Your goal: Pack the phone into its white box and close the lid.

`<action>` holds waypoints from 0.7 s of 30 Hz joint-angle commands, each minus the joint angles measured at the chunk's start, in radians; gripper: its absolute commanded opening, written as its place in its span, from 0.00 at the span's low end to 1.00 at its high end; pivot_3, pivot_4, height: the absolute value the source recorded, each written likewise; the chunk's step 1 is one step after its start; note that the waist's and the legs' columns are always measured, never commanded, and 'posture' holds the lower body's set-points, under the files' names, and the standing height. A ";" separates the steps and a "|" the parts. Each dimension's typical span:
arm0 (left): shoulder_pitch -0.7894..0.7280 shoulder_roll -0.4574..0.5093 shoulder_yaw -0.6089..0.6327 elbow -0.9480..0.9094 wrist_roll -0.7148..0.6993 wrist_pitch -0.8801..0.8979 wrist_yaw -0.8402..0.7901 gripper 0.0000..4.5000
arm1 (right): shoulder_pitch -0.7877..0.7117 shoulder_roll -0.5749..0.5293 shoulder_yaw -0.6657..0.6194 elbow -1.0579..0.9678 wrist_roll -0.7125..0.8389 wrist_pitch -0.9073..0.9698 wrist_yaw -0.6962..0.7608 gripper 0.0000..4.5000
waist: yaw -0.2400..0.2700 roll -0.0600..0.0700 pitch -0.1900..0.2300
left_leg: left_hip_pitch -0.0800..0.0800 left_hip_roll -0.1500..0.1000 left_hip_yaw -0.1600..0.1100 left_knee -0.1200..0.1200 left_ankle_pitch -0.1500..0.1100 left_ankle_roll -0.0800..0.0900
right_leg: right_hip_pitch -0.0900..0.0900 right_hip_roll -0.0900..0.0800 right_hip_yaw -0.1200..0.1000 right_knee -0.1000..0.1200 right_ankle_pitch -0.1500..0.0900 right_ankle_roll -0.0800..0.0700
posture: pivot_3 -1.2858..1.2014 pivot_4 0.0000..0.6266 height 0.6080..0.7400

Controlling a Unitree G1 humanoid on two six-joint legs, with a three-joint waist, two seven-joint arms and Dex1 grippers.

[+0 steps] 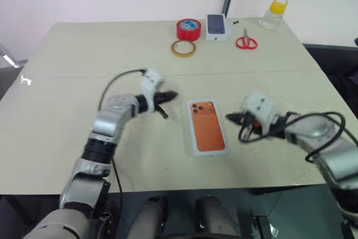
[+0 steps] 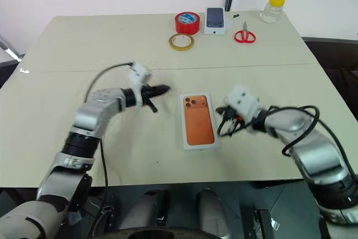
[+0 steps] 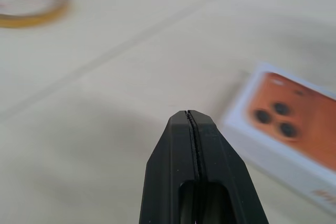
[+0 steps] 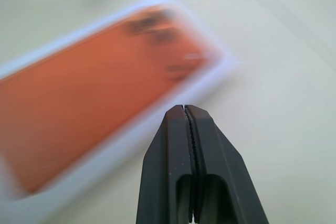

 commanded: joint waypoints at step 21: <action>0.470 0.083 0.272 -0.406 -0.083 0.041 0.241 0.00 | -0.212 0.079 -0.041 0.578 -0.024 -0.367 0.247 0.01 | 0.000 0.001 0.001 | 0.000 0.000 0.001 0.000 0.000 0.000 | 0.000 0.000 0.001 0.000 0.000 0.000 | 0.52 0.24 1.00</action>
